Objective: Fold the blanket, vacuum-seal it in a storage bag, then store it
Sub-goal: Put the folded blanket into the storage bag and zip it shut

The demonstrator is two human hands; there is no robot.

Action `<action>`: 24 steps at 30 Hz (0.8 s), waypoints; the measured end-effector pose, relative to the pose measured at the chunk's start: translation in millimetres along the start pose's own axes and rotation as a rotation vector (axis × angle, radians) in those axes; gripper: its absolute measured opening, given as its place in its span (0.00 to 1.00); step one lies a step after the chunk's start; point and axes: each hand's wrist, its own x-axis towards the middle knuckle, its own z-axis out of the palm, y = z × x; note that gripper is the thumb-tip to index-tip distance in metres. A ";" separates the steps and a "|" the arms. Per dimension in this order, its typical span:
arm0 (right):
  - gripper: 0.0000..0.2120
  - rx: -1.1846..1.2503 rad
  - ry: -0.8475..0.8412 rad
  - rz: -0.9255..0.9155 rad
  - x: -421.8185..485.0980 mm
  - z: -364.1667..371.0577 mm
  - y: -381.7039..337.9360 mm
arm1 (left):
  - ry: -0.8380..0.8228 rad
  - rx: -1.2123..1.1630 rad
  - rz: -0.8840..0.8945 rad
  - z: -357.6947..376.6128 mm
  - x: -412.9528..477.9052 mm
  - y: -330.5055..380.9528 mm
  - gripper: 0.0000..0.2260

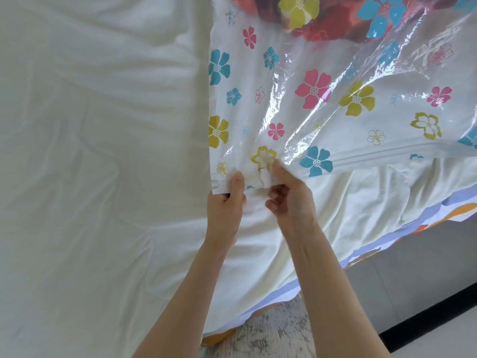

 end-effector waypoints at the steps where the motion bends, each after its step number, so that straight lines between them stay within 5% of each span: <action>1: 0.08 0.005 0.033 -0.009 2.2 -3.7 -4.1 | 0.009 -0.003 -0.005 -0.8 0.6 0.1 0.05; 5: 0.09 0.072 0.059 -0.157 4.8 -13.4 -14.8 | 0.036 -0.035 -0.051 1.1 2.0 -3.1 0.18; 11: 0.10 0.084 0.041 -0.199 -2.2 -15.7 -9.0 | 0.056 -0.248 -0.093 25.2 -3.9 2.1 0.04; 18: 0.13 -0.021 0.051 -0.191 -0.1 -18.6 -5.1 | 0.135 -0.337 -0.100 49.6 -6.8 -3.3 0.06; 24: 0.16 -0.241 -0.182 -0.190 -4.3 -14.8 6.1 | 0.170 -0.266 -0.073 45.1 -5.6 -12.6 0.08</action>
